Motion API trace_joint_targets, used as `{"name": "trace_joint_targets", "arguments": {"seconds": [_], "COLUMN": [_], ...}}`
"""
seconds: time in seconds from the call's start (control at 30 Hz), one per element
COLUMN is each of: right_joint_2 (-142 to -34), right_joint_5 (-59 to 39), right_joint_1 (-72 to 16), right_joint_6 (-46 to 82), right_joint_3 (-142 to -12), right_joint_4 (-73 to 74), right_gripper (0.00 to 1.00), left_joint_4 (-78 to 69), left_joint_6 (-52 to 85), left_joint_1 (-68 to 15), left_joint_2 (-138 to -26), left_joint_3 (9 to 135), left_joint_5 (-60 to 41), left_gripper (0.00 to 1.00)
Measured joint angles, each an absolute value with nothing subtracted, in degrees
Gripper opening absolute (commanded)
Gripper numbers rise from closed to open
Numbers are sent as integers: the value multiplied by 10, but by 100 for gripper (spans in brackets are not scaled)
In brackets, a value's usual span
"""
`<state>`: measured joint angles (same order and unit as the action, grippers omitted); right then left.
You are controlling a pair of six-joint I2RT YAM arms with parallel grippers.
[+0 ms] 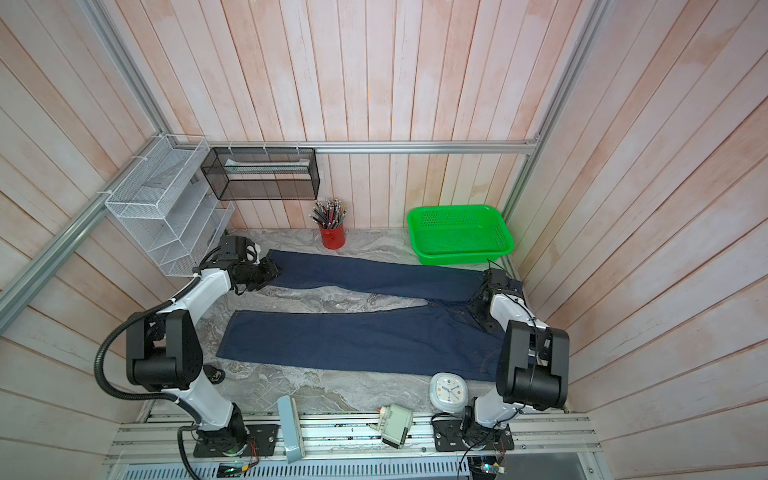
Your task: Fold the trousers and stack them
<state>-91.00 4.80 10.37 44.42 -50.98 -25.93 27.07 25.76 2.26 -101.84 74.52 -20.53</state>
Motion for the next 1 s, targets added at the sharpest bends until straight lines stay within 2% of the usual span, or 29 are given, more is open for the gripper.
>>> {"name": "trace_joint_targets", "arguments": {"seconds": [0.27, 0.5, 0.67, 1.0], "right_joint_2": [-932, -939, -942, -946], "right_joint_5": [48, 48, 48, 53], "right_joint_1": [119, 120, 120, 121], "right_joint_6": [432, 423, 416, 398], "right_joint_3": [-503, -509, -510, -512], "right_joint_4": [-237, -236, -236, -229], "right_gripper": [42, 42, 42, 43], "left_joint_4": [275, 291, 333, 461], "left_joint_6": [253, 240, 229, 197], "left_joint_1": [22, 22, 22, 35], "left_joint_2": [-1165, -1276, -1355, -1491], "left_joint_3": [890, 1016, 1102, 1348], "left_joint_5": [-188, -174, -156, -93], "left_gripper": [49, 38, 37, 37]}}
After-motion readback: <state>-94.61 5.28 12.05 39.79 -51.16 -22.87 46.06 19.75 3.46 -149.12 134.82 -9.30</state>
